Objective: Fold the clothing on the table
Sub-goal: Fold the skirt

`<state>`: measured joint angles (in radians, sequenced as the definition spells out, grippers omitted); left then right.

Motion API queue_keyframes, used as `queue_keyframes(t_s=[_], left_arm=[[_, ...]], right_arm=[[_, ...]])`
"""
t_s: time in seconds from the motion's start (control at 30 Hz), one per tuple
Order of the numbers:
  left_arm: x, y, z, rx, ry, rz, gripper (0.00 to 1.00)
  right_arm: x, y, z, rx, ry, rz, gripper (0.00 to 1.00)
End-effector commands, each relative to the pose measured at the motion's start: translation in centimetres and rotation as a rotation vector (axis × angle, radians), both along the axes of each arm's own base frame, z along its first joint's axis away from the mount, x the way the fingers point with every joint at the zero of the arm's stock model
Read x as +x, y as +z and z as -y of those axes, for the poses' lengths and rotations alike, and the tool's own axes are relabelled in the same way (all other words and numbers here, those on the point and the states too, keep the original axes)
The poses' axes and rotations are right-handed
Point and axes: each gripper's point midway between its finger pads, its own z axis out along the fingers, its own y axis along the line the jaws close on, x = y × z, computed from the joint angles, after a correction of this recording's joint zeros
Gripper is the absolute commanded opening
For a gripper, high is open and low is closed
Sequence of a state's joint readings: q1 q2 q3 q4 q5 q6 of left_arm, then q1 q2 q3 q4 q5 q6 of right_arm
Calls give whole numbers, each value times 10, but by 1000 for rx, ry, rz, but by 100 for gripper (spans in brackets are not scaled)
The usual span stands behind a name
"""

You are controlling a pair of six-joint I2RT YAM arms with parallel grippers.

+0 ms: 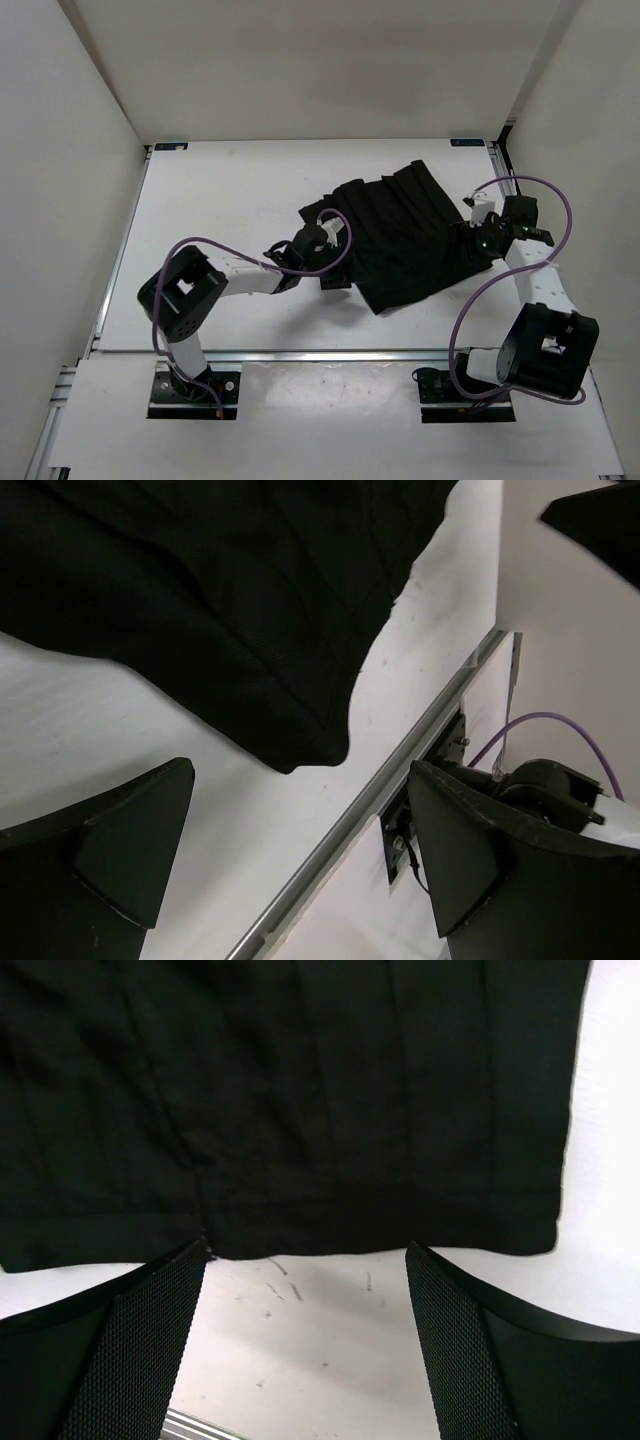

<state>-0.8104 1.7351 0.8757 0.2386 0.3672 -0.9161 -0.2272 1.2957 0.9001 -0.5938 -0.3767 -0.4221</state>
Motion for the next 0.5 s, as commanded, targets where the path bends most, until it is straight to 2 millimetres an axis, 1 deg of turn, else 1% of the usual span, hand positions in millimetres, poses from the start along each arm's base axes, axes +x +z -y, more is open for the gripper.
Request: queue_keyframes(t_s=[0.0,0.1,0.13,0.17,0.2,0.23,0.27,0.3,0.33,0.37,0.4,0.43,0.47], left_arm=[[-5,15,19,-89,-7,-7,99],[-13,3,21,-72,-20,-39,99],[-21,1,25,-61,-39,-41,99],[-24,-4,26,-47,-47,-45,98],[-28,-10,25,-29,-47,-60,97],[-28,-9,26,-27,-45,-52,97],[-31,-12,26,-21,-49,-62,94],[-29,-14,23,-13,-35,-62,91],[-30,-13,21,-19,-29,-66,90],[-29,-16,16,-12,-19,-67,85],[-26,-13,11,-9,-2,-58,80],[-22,-10,4,0,24,-33,77],[-19,-17,-7,31,45,-32,68]], right_arm=[[9,15,-14,62,13,52,85],[5,12,-20,84,0,30,84],[5,14,-19,88,-12,33,85],[3,10,-21,95,-21,17,84],[2,11,-19,104,-41,18,84],[2,10,-17,105,-49,14,84],[0,7,-18,111,-56,4,84],[-2,8,-21,121,-49,1,83],[-2,8,-24,128,-37,-2,74],[-6,11,-36,176,13,-10,39],[-8,18,-45,201,46,-11,15],[-12,19,-57,219,76,-39,0],[-17,21,-74,259,144,-61,0]])
